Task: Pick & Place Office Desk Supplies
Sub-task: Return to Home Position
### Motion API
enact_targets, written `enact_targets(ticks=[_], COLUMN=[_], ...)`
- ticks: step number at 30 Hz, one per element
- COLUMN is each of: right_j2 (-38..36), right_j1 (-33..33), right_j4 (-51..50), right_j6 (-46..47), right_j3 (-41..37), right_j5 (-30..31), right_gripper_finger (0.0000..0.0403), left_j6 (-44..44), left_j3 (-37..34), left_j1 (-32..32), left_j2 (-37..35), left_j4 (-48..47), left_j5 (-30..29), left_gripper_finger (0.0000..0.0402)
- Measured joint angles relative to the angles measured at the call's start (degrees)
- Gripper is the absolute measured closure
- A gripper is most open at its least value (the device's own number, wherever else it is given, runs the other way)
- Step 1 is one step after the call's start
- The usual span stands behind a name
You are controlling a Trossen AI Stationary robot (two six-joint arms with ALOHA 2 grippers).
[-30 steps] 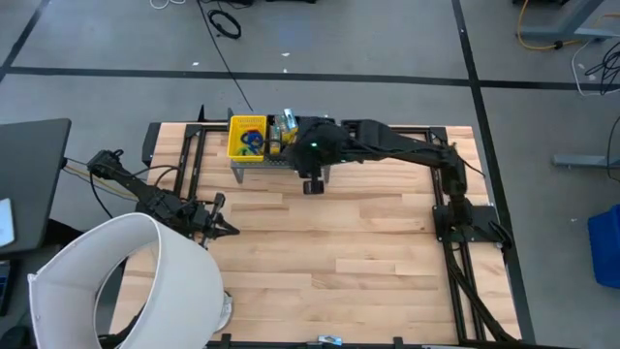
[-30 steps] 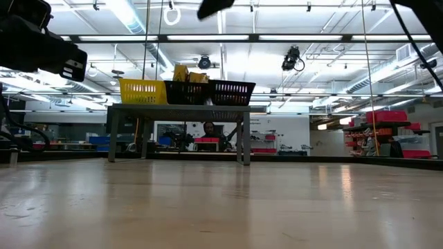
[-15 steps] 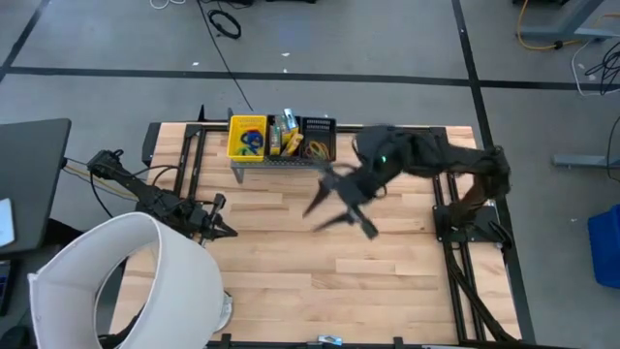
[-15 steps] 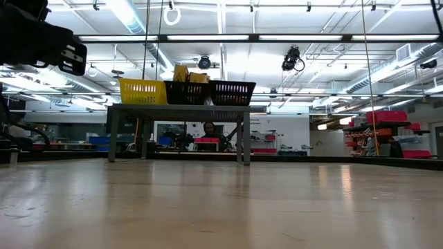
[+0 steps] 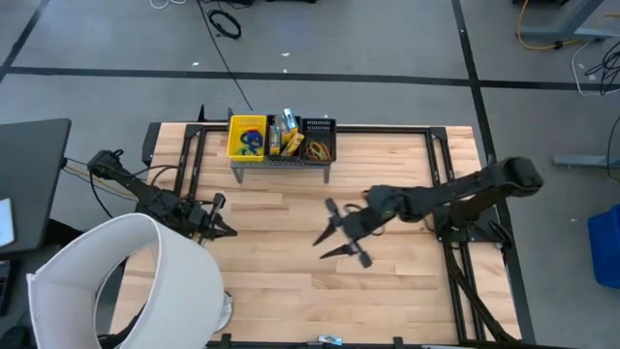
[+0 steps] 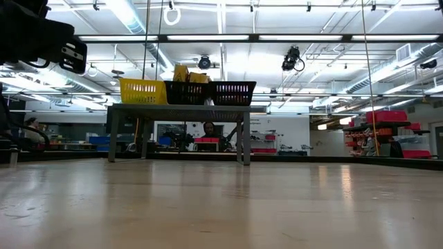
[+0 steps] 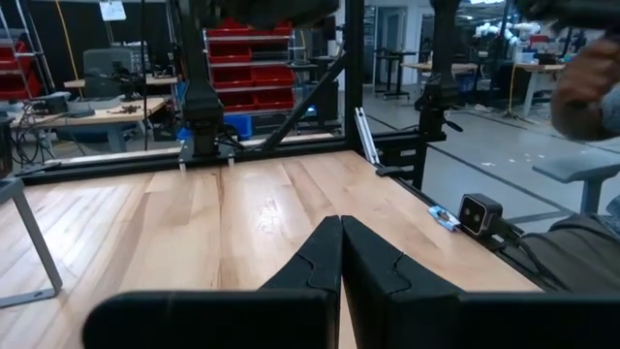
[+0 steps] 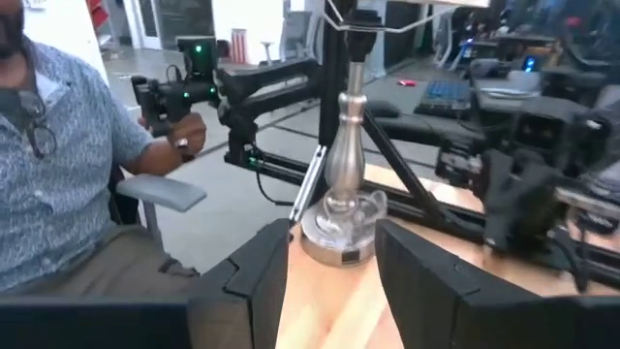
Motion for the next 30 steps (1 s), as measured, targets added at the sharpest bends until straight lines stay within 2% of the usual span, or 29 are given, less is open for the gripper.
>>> enact_targets(ticks=[5, 9, 14, 16, 19, 24, 30], right_j2=[-10.3, -19.14, -28.02, -31.06, -34.62, -40.49, -48.65], right_j1=[-0.04, -0.03, -0.04, -0.04, -0.08, -1.25, -4.72], right_j4=[8.47, 15.05, 21.37, 22.52, 23.01, 22.68, 11.3], right_j6=[0.93, 2.62, 5.18, 5.31, 4.81, 5.09, 6.53], right_j3=[-15.17, -26.79, -39.36, -43.13, -47.17, -51.32, -53.07], right_j5=[1.52, 6.58, 12.0, 12.93, 13.21, 13.22, 12.65], right_gripper_finger=[0.0238, 0.0238, 0.0238, 0.0238, 0.0238, 0.0238, 0.0238], left_j6=[0.59, 1.1, 2.17, 2.46, 1.93, -0.61, -2.22], left_j3=[0.0, 0.0, 0.0, 0.0, 0.0, -0.01, 0.0], left_j1=[0.0, 0.61, 3.79, 5.96, 10.18, 18.23, 27.1], left_j2=[0.0, 0.02, 0.02, 0.02, 0.12, 1.86, 6.31], left_j4=[1.29, 2.45, 6.5, 7.88, 9.33, 9.43, 9.61], left_j5=[-0.03, -0.04, 0.29, 3.14, 8.78, 13.25, 19.36], left_gripper_finger=[0.0393, 0.0393, 0.0393, 0.0393, 0.0393, 0.0393, 0.0393])
